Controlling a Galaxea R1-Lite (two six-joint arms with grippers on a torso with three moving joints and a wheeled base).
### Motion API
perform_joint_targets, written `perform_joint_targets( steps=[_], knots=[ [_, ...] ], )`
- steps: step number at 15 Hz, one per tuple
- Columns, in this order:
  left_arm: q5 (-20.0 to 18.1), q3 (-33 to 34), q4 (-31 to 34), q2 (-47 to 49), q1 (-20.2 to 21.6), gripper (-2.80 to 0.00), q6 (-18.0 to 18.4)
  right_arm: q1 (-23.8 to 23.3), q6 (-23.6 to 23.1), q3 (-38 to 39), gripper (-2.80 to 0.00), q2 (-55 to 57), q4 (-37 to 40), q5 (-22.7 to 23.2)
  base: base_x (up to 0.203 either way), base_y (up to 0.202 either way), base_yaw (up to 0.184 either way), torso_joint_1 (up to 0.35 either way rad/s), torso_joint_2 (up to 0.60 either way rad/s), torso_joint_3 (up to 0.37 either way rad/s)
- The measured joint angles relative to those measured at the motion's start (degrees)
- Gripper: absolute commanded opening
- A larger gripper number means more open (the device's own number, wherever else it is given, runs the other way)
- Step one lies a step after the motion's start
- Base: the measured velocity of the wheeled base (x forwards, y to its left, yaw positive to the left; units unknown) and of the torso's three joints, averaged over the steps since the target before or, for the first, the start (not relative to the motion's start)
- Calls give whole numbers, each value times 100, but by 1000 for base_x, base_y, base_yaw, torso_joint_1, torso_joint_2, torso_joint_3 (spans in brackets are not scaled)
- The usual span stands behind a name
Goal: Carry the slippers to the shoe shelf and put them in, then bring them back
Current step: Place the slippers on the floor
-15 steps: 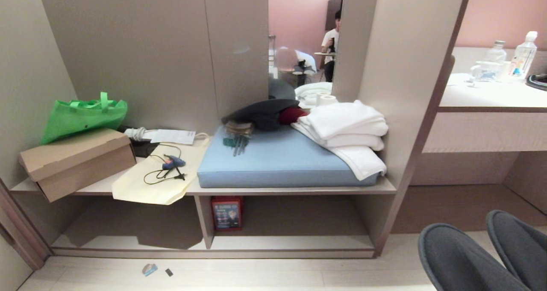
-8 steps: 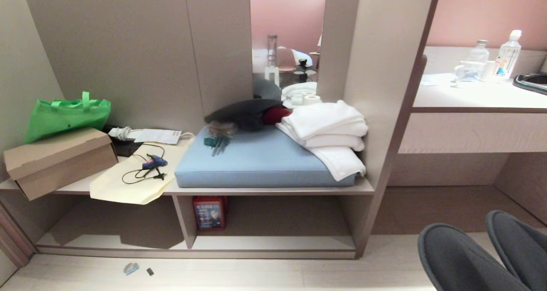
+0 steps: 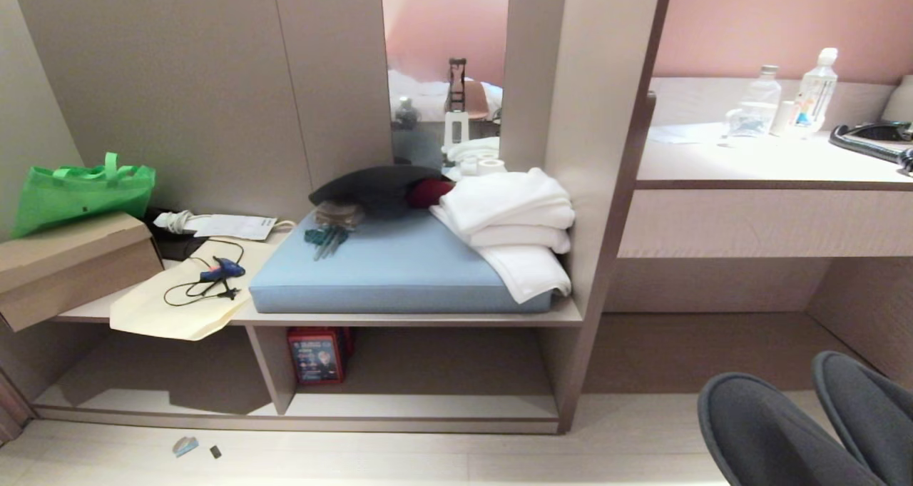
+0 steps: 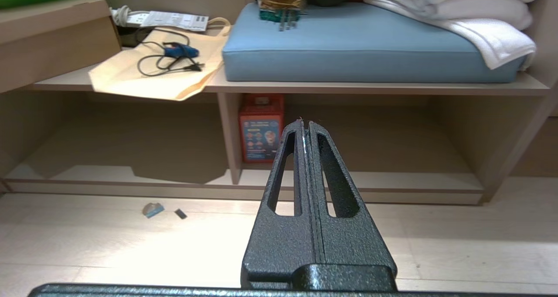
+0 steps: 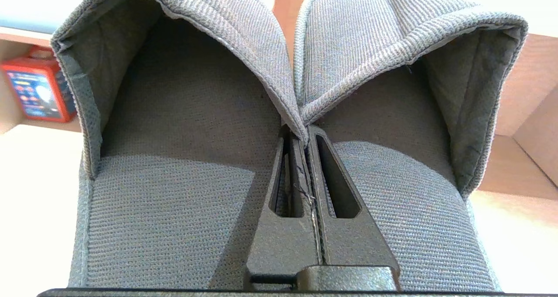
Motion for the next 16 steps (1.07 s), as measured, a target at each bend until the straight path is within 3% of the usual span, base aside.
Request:
perform_joint_targets(
  steps=[4, 10, 16],
  knots=[
    [1, 0, -2, 0, 2, -280, 0, 6, 9, 19, -280, 0, -54, -10, 0, -162, 3, 2, 2, 2],
    [0, 0, -2, 0, -1, -280, 2, -2, 5, 112, -280, 0, -307, -13, 0, 0, 0, 0, 0, 0],
    [0, 0, -1, 0, 7, -280, 0, 5, -1, 115, -280, 0, -301, -18, -1, -9, 164, 2, 2, 0]
  ],
)
